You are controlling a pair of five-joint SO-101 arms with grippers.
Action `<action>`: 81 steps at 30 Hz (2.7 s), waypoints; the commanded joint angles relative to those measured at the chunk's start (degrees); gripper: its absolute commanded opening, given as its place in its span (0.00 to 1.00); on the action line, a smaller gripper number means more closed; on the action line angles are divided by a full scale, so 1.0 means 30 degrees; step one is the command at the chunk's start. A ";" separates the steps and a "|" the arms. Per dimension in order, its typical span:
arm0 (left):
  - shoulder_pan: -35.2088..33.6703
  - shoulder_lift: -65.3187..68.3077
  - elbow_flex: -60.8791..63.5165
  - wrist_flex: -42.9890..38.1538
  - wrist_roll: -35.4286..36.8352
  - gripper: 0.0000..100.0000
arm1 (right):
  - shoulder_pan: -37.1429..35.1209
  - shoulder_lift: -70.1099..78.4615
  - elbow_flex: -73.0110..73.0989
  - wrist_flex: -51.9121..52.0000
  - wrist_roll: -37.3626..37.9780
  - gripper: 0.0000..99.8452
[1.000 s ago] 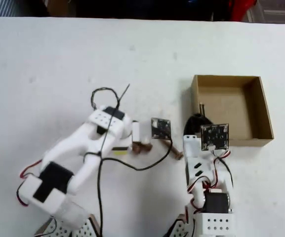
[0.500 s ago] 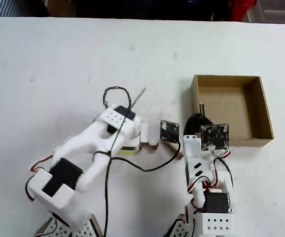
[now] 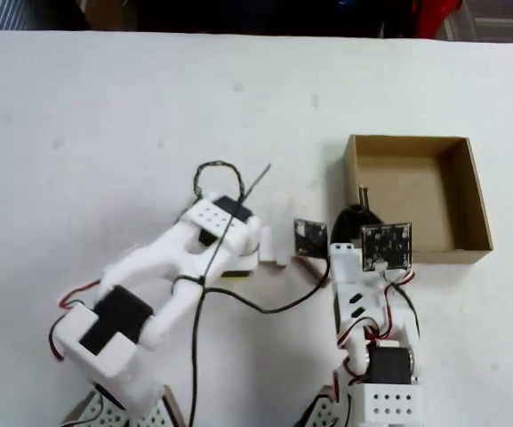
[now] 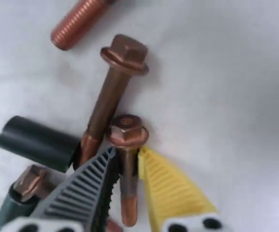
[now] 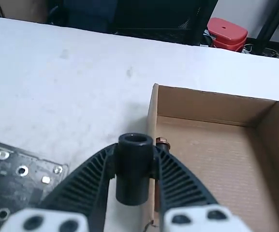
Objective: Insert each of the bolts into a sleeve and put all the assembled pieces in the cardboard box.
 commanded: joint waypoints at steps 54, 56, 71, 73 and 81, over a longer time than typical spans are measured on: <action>-0.7370 -0.0982 -1.4183 1.2190 1.7143 0.02 | -0.6403 -0.0249 0.0498 -0.0542 -0.0029 0.02; -0.7546 -0.1744 -1.4271 1.2337 1.7143 0.02 | -0.7136 -0.0249 0.0498 -0.0659 -0.0147 0.02; -0.7370 -0.8454 -1.4212 1.2425 1.7289 0.02 | -0.9978 -0.0190 0.0498 -0.4586 -0.0205 0.02; -0.7370 -0.9040 -1.3978 1.1897 1.7289 0.02 | -1.0271 -0.0190 0.0498 -0.5026 -0.0205 0.02; -0.7048 -1.2293 -0.8762 0.7824 1.7289 0.02 | -1.0711 -0.0190 0.0498 -0.5875 -0.0205 0.02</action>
